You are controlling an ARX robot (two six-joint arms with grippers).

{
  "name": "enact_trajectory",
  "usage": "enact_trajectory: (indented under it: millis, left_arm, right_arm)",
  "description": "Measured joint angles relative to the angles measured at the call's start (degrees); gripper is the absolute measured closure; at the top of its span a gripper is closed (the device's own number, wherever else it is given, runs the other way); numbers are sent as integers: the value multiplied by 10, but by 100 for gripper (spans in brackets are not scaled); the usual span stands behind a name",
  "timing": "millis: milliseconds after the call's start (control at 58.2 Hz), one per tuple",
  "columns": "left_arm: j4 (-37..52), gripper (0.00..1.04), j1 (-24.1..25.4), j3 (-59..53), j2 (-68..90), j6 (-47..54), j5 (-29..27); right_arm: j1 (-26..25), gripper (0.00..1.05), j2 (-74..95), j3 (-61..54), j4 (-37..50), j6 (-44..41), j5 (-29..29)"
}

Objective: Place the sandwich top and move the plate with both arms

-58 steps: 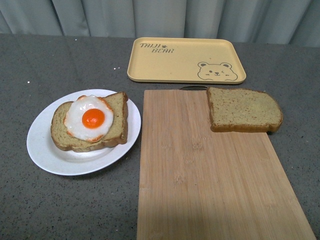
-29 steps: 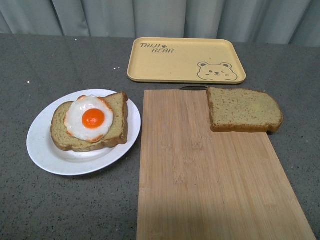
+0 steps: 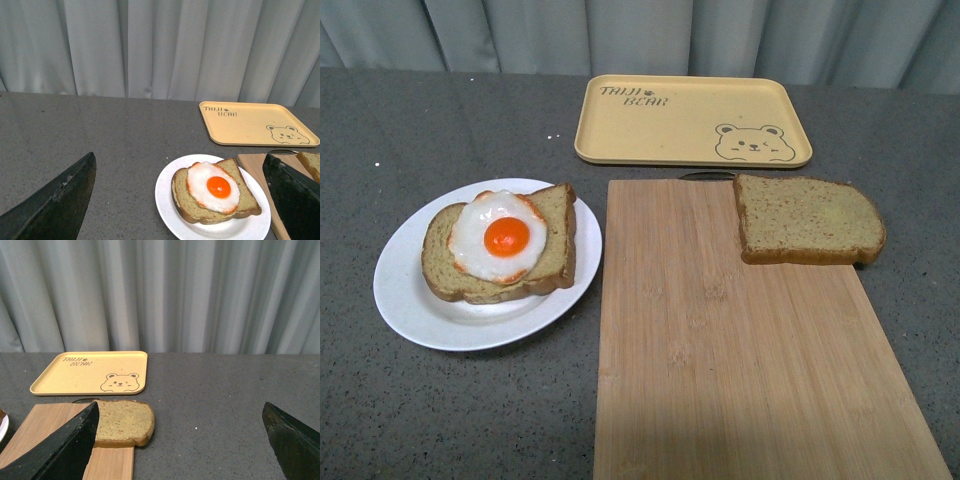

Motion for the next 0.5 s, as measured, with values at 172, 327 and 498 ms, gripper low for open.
enact_trajectory:
  millis: [172,327,498]
  left_arm:
    - [0,7,0,0,0,0,0]
    - [0,7,0,0,0,0,0]
    - [0,7,0,0,0,0,-1]
  right_arm:
    - [0,9,0,0,0,0,0]
    - [0,9,0,0,0,0,0]
    - [60,9,76,6,50,-105,236]
